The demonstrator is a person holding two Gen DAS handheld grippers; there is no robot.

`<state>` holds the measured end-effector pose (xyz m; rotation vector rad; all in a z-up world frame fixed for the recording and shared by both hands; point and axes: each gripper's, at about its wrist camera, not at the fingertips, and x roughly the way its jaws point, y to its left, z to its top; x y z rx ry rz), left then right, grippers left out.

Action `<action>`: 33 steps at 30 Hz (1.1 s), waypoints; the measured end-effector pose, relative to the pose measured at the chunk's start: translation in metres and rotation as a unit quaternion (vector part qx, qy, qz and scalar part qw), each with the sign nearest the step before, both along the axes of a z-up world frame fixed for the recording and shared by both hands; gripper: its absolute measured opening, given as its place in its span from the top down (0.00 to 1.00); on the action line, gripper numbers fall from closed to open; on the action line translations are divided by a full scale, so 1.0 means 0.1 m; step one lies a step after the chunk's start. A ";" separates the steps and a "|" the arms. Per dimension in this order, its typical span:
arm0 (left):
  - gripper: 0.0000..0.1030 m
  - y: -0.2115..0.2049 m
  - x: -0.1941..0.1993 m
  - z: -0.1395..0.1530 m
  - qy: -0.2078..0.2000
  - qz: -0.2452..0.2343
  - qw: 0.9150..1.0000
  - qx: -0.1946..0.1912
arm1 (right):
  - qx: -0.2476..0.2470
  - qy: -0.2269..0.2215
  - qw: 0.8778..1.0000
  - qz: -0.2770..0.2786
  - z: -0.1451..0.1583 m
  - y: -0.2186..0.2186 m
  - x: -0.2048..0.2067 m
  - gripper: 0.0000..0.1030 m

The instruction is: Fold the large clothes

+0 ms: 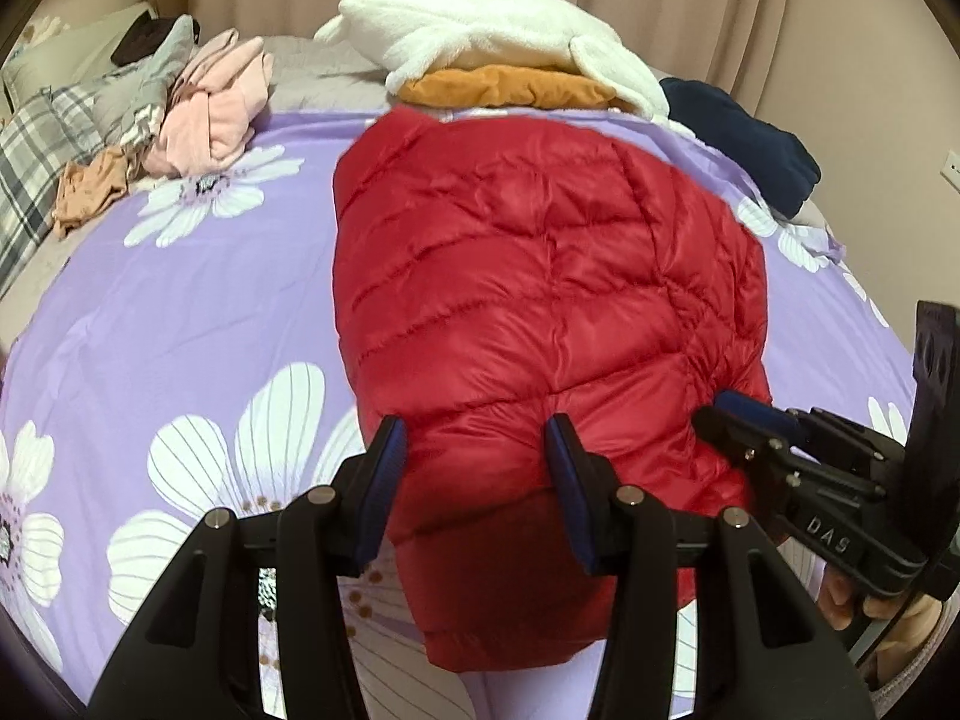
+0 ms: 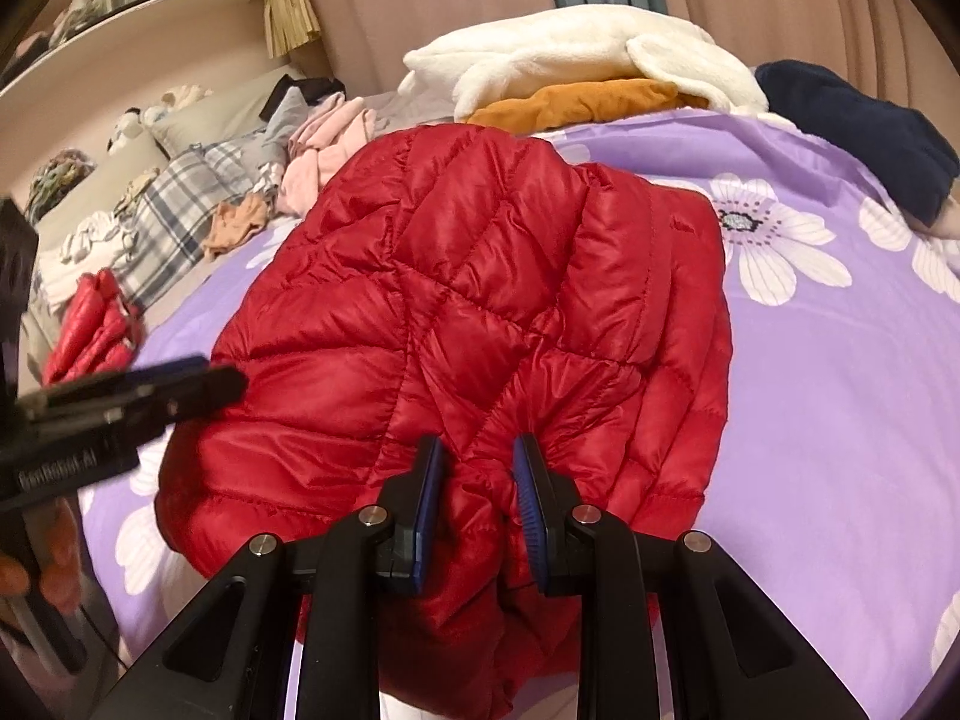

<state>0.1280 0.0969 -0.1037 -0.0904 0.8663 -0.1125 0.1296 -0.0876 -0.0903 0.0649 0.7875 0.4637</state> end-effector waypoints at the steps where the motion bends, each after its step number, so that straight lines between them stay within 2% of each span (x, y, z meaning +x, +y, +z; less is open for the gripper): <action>1: 0.53 -0.01 0.00 -0.01 0.001 0.000 1.000 0.001 | 0.001 0.001 1.000 -0.001 0.00 0.00 0.01 0.75; 17: 0.54 -0.02 -0.15 0.00 0.013 0.005 1.000 -0.003 | 0.011 -0.005 1.000 -0.013 0.21 -0.06 -0.16 0.75; 27: 0.53 -0.04 -0.28 -0.01 0.014 0.009 1.000 -0.008 | 0.003 -0.003 1.000 -0.006 0.20 -0.06 -0.24 0.75; 33: 0.53 -0.05 -0.30 -0.04 0.016 0.010 1.000 -0.005 | 0.005 0.013 1.000 -0.013 0.12 -0.06 -0.24 0.75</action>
